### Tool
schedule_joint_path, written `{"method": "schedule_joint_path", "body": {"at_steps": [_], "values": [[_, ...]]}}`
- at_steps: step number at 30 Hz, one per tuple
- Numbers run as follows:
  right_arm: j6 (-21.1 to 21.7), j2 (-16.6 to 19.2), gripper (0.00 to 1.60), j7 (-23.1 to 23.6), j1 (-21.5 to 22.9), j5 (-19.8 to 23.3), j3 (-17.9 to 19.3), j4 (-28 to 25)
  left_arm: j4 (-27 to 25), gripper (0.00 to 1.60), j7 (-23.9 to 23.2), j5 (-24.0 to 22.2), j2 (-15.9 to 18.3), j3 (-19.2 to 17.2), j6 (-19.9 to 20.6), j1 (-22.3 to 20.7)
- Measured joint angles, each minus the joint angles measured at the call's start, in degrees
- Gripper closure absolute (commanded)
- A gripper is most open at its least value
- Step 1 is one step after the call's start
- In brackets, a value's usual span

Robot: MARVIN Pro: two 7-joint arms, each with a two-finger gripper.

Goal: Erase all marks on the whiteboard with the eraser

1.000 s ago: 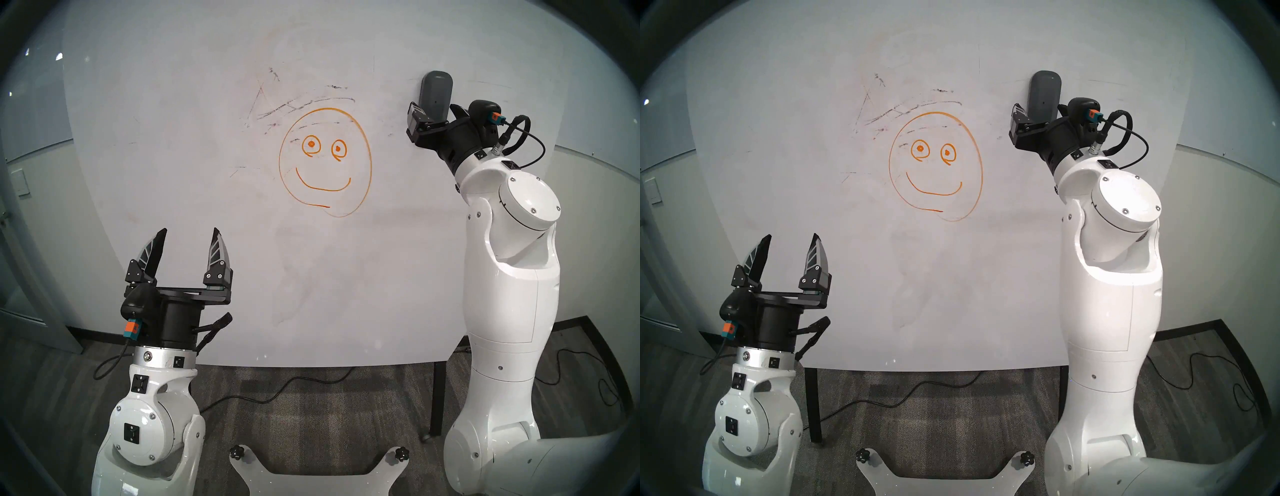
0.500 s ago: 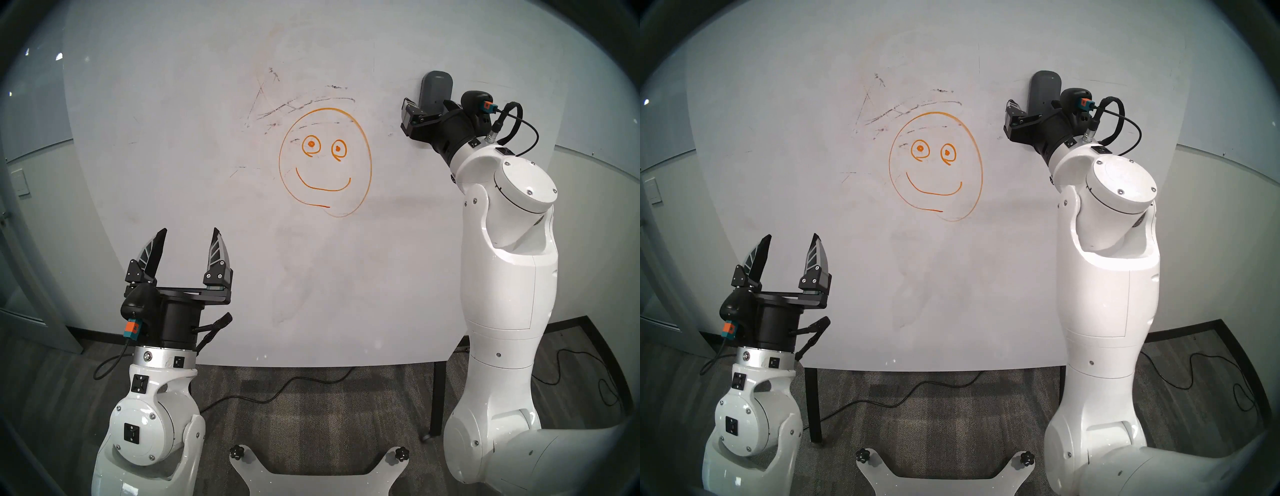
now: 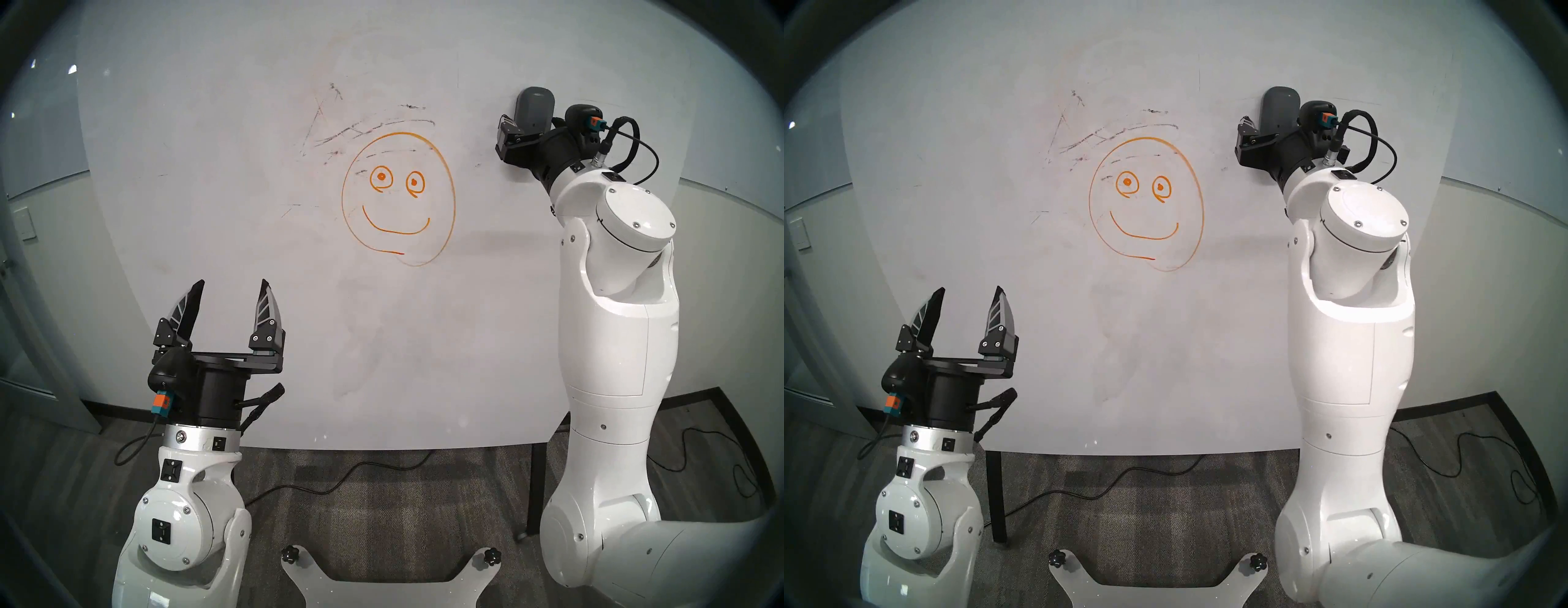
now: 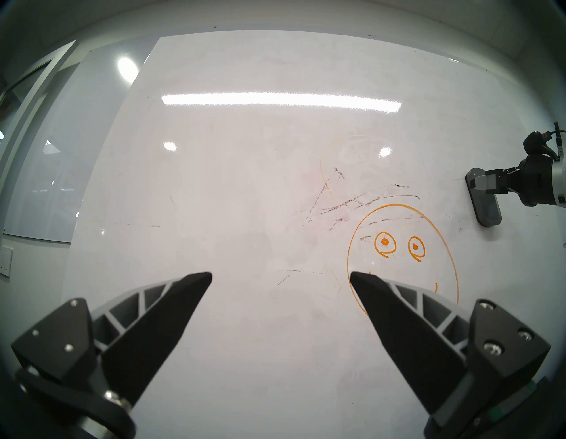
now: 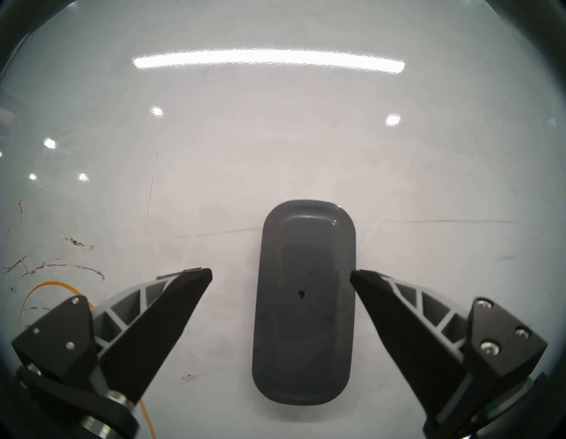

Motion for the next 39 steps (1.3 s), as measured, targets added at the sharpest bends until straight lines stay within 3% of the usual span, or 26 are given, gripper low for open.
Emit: {"method": "schedule_joint_path", "body": {"at_steps": [39], "values": [[1.96,-1.55,0.00,-2.59,1.53,-1.05,-0.39,3.48,0.00,0.00,0.00,0.00,0.00,0.00,0.00,0.00]]}}
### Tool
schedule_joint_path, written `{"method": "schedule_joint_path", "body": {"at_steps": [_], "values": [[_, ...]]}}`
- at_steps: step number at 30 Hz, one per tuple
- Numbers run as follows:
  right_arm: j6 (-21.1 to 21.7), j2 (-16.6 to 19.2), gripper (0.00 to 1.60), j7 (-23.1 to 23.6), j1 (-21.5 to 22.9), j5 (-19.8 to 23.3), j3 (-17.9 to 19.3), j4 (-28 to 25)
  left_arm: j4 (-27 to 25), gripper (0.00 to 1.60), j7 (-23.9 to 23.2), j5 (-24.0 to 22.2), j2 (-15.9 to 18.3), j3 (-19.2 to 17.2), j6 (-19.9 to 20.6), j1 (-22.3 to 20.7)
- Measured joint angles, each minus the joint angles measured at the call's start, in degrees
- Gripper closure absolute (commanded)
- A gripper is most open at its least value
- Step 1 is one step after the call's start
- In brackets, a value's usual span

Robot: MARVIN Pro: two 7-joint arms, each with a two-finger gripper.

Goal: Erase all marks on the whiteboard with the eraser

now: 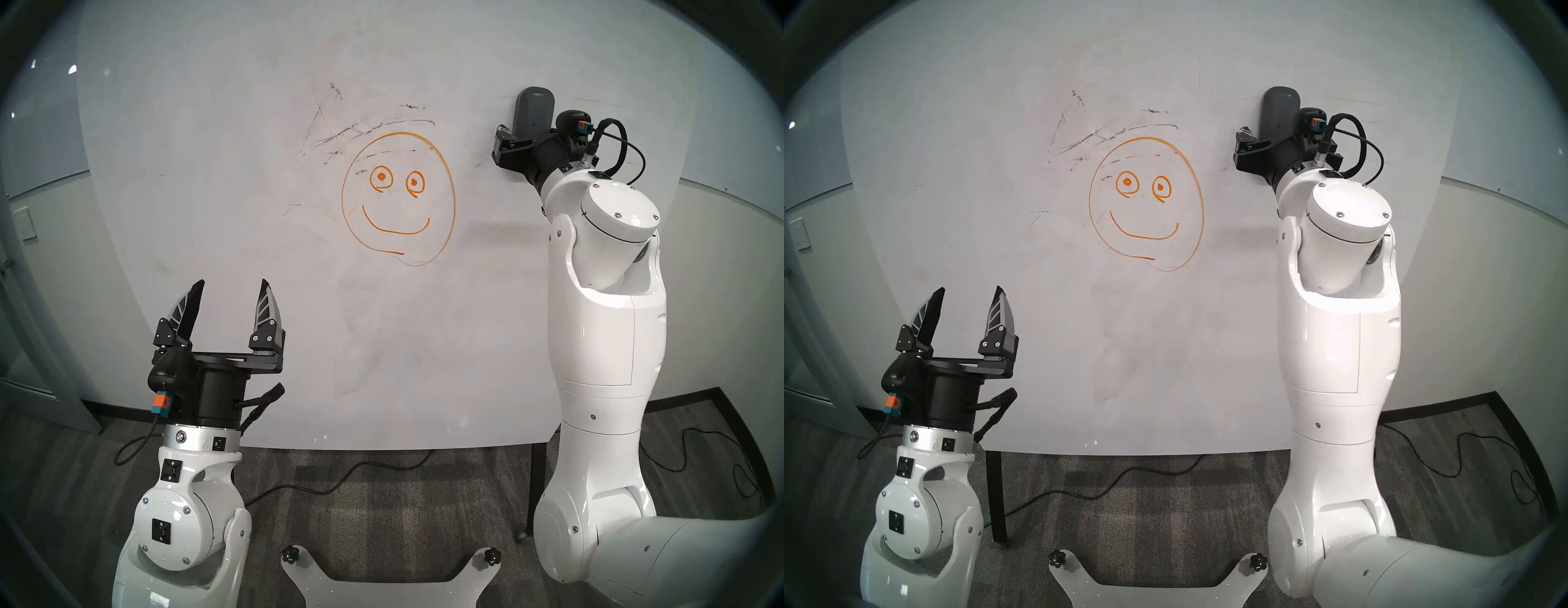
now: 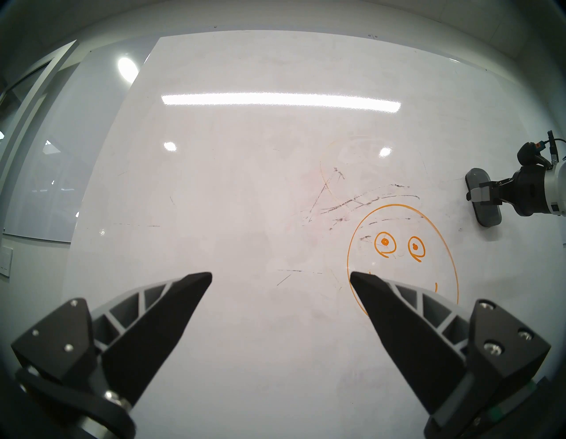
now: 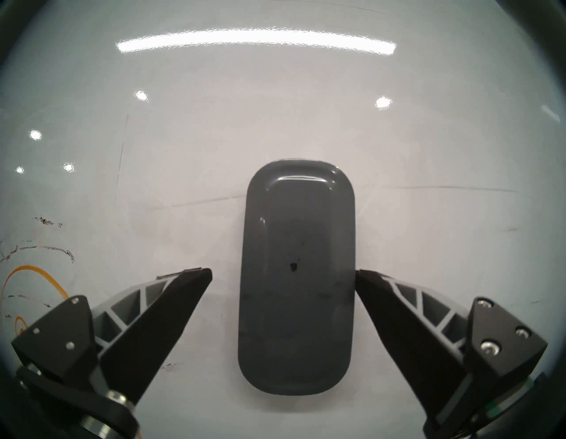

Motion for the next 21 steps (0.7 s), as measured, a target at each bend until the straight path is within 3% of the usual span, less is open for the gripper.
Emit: {"method": "schedule_joint_path", "body": {"at_steps": [7,11,12,13,14,16,21], "values": [[-0.01,-0.23,0.00,-0.96,0.13,-0.13,0.05,0.62,0.00,0.00,0.00,0.00,0.00,0.00,0.00,0.00],[-0.06,-0.28,0.41,-1.61,0.20,-0.47,0.20,1.07,0.00,0.00,0.00,0.00,0.00,0.00,0.00,0.00],[-0.07,-0.28,0.41,-1.69,0.21,-0.52,0.27,1.14,0.00,0.00,0.00,0.00,0.00,0.00,0.00,0.00],[-0.07,-0.29,0.93,-1.78,0.23,-0.57,0.34,1.20,0.00,0.00,0.00,0.00,0.00,0.00,0.00,0.00],[-0.07,-0.30,0.93,-1.79,0.24,-0.58,0.36,1.25,0.00,0.00,0.00,0.00,0.00,0.00,0.00,0.00],[-0.08,-0.33,1.12,-1.81,0.24,-0.60,0.41,1.31,0.00,0.00,0.00,0.00,0.00,0.00,0.00,0.00],[-0.12,-0.47,1.37,-1.80,0.24,-0.60,0.54,1.37,0.00,0.00,0.00,0.00,0.01,0.01,0.00,0.00]]}}
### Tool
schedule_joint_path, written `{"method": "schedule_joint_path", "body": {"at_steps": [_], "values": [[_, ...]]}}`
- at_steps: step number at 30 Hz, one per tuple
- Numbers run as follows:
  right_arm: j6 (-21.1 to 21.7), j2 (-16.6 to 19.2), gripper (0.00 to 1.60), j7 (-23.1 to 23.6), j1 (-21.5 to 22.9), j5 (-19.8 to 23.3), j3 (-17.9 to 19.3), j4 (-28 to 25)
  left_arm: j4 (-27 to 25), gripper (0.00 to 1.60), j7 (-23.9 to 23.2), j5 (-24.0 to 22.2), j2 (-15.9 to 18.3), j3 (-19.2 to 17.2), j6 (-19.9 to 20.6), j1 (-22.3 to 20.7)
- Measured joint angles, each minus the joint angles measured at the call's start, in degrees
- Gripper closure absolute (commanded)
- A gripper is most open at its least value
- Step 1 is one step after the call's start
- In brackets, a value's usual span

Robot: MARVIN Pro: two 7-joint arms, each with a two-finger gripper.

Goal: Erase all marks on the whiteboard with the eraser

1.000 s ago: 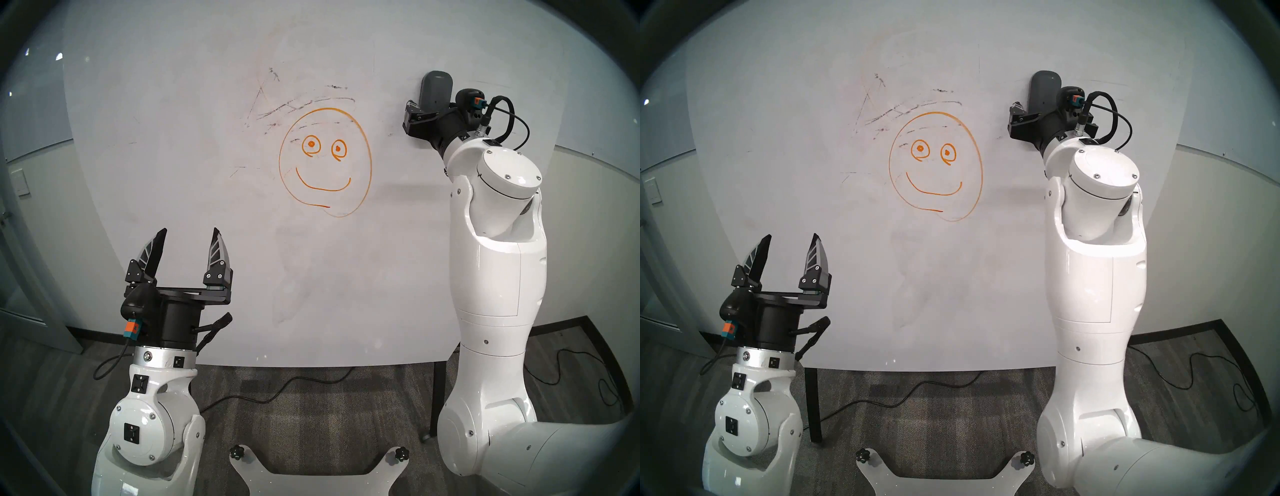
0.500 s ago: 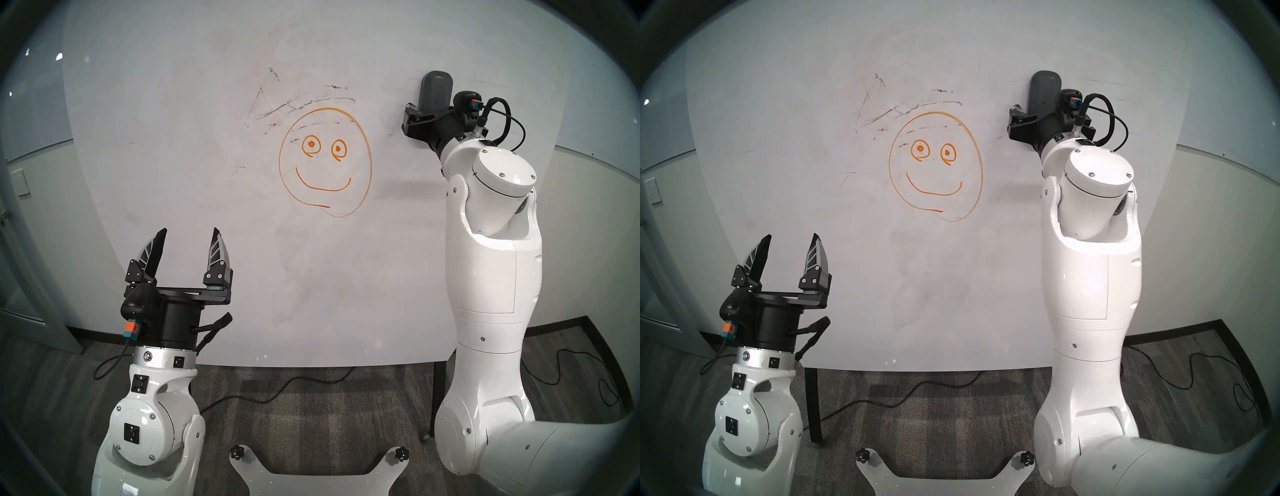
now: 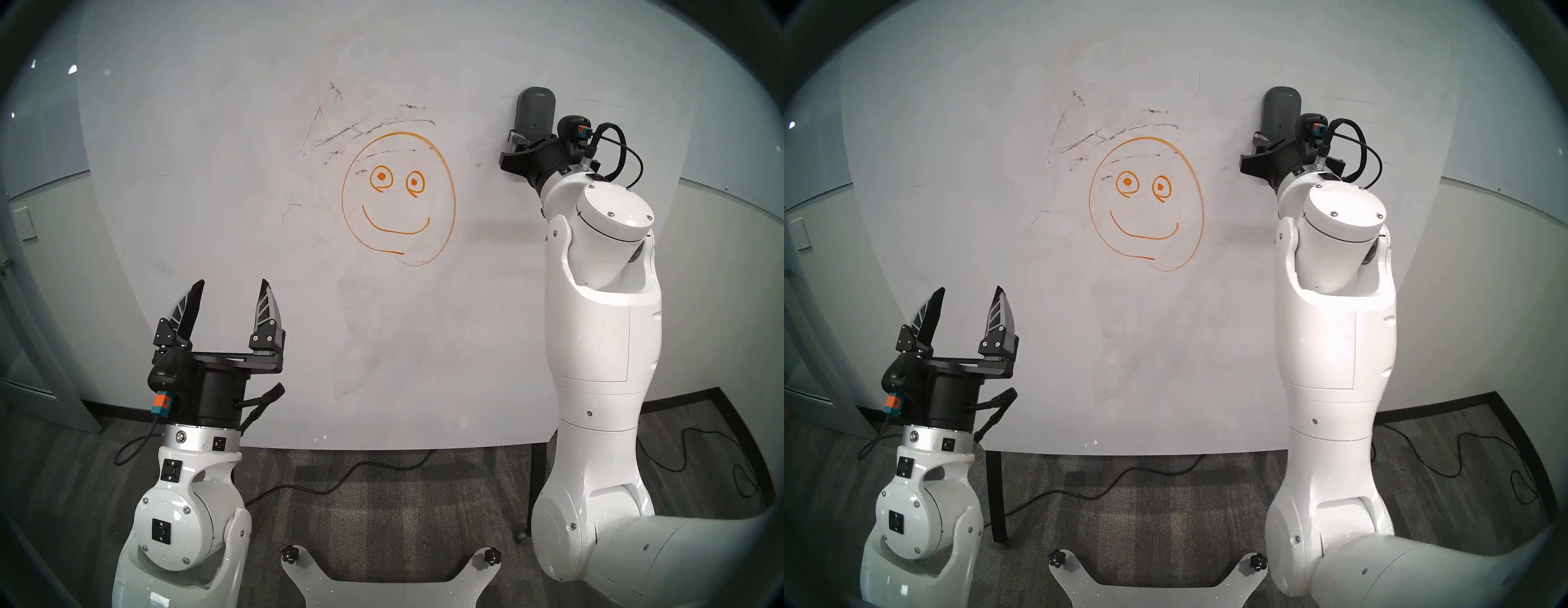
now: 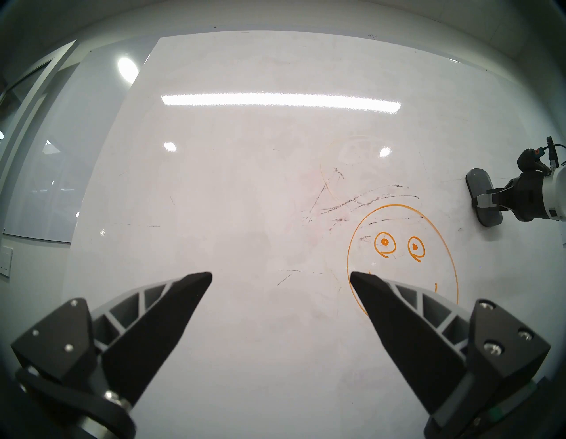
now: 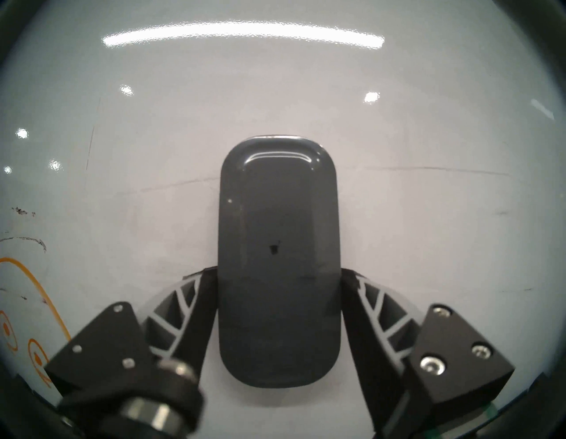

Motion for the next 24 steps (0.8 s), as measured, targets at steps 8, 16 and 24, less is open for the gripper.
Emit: {"method": "schedule_joint_path", "body": {"at_steps": [8,16,24], "values": [[0.00,-0.14,1.60,0.14,-0.12,-0.14,0.14,-0.17,0.00,0.00,0.00,0.00,0.00,0.00,0.00,0.00],[0.08,0.39,1.60,0.77,-1.50,-0.14,0.73,-1.09,0.00,0.00,0.00,0.00,0.00,0.00,0.00,0.00],[0.10,1.00,1.60,1.88,-3.66,-0.20,1.00,-1.94,0.00,0.00,0.00,0.00,0.00,0.00,0.00,0.00]]}}
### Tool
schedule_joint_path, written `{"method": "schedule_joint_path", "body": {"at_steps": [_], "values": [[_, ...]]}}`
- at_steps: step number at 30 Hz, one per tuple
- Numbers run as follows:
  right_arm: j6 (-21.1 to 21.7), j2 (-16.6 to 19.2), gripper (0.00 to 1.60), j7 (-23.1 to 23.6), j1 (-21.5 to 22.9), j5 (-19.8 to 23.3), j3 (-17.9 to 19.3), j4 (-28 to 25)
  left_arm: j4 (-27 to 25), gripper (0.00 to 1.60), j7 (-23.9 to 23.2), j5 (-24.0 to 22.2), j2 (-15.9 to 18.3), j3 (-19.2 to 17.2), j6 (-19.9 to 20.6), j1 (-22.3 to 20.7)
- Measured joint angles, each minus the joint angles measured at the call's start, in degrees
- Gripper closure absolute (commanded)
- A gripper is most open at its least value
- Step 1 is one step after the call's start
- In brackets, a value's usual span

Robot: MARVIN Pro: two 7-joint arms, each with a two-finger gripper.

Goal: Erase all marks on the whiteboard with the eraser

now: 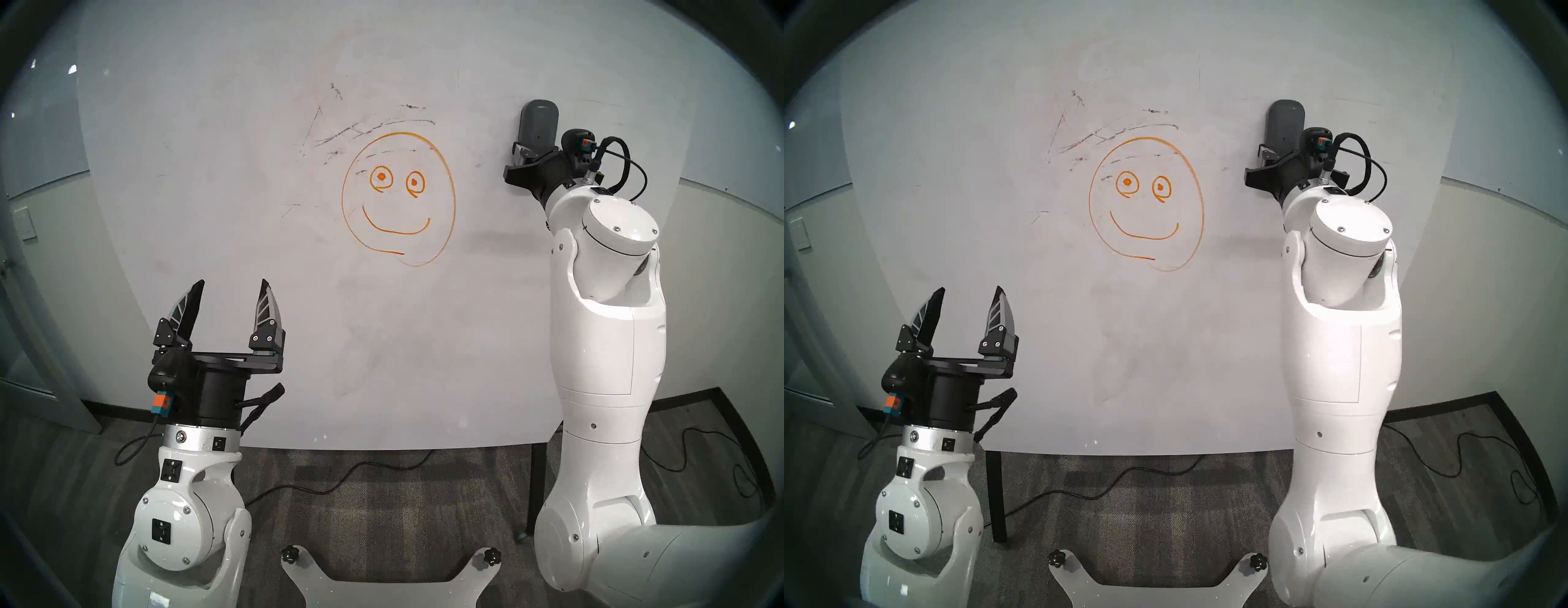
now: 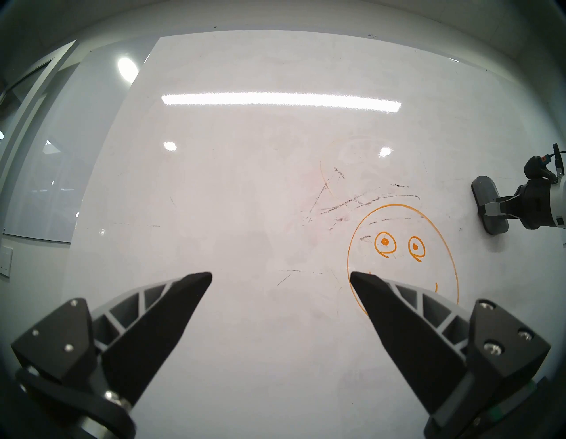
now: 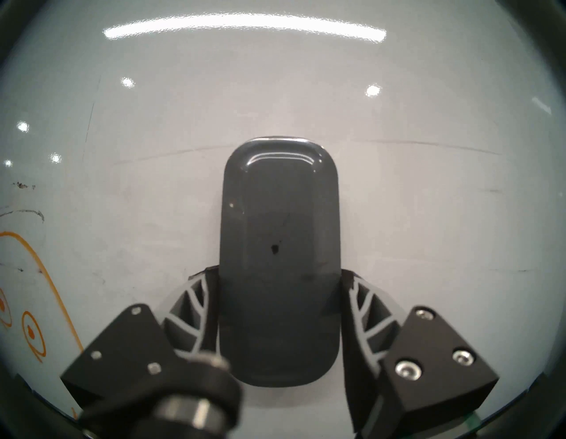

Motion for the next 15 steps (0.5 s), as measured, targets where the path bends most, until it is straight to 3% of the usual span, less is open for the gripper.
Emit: {"method": "schedule_joint_path", "body": {"at_steps": [15], "values": [[-0.14,-0.12,1.60,1.03,-3.49,-0.23,-1.61,-1.80,0.00,0.00,0.00,0.00,0.00,0.00,0.00,0.00]]}}
